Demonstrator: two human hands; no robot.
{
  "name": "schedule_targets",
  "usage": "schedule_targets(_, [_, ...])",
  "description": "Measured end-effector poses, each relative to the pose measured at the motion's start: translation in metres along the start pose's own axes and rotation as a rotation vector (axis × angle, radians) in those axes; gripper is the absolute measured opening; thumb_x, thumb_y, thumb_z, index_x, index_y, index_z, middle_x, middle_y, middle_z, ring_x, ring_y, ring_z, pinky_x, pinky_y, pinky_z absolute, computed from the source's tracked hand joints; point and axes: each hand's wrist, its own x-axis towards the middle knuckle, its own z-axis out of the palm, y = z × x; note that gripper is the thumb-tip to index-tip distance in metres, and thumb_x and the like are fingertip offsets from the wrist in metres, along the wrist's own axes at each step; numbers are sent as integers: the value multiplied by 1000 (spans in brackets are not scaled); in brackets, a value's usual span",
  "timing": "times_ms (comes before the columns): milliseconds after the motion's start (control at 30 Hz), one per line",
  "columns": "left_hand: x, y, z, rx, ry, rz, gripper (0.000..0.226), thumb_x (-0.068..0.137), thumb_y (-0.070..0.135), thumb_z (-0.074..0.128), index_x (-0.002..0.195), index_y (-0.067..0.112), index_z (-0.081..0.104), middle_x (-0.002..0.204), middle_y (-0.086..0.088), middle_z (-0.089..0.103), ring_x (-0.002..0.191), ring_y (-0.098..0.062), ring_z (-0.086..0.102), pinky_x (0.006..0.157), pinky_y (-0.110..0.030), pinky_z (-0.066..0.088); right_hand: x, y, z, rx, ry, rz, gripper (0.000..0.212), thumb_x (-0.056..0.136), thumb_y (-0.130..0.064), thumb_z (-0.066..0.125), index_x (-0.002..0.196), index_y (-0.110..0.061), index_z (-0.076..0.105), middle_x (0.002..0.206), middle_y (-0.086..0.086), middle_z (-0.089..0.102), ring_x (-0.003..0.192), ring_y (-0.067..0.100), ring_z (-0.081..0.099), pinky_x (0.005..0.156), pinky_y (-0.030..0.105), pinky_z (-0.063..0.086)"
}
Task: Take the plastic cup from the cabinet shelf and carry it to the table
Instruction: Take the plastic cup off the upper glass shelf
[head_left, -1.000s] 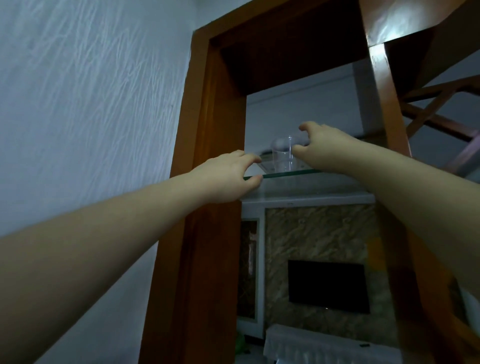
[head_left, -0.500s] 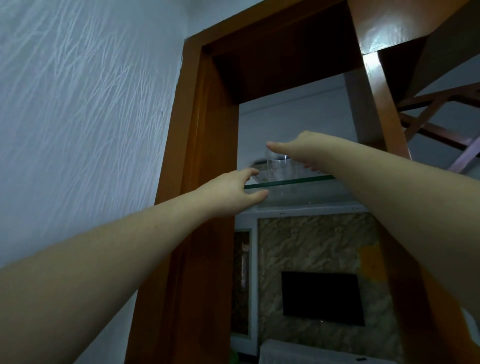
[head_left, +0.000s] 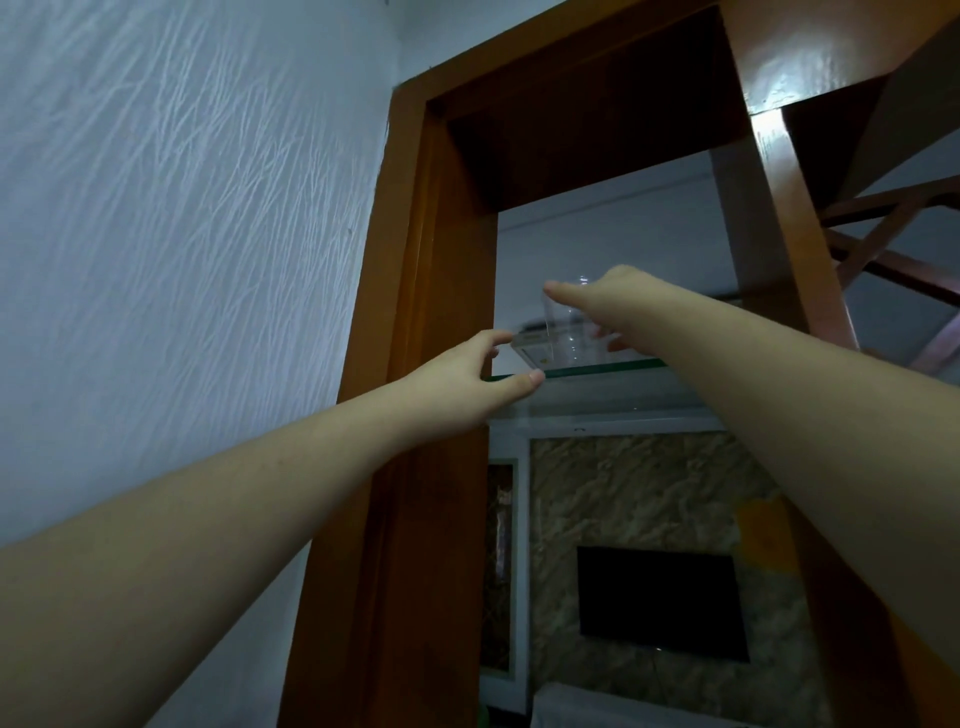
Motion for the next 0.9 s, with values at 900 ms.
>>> schedule_targets(900, [-72, 13, -21, -1115, -76, -115, 62, 74, 33, 81, 126, 12, 55, 116, -10, 72, 107, -23, 68, 81, -29, 57, -92, -29, -15, 557, -474, -268, 57, 81, -53, 63, 122, -14, 52, 119, 3, 63, 109, 16, 63, 92, 33, 53])
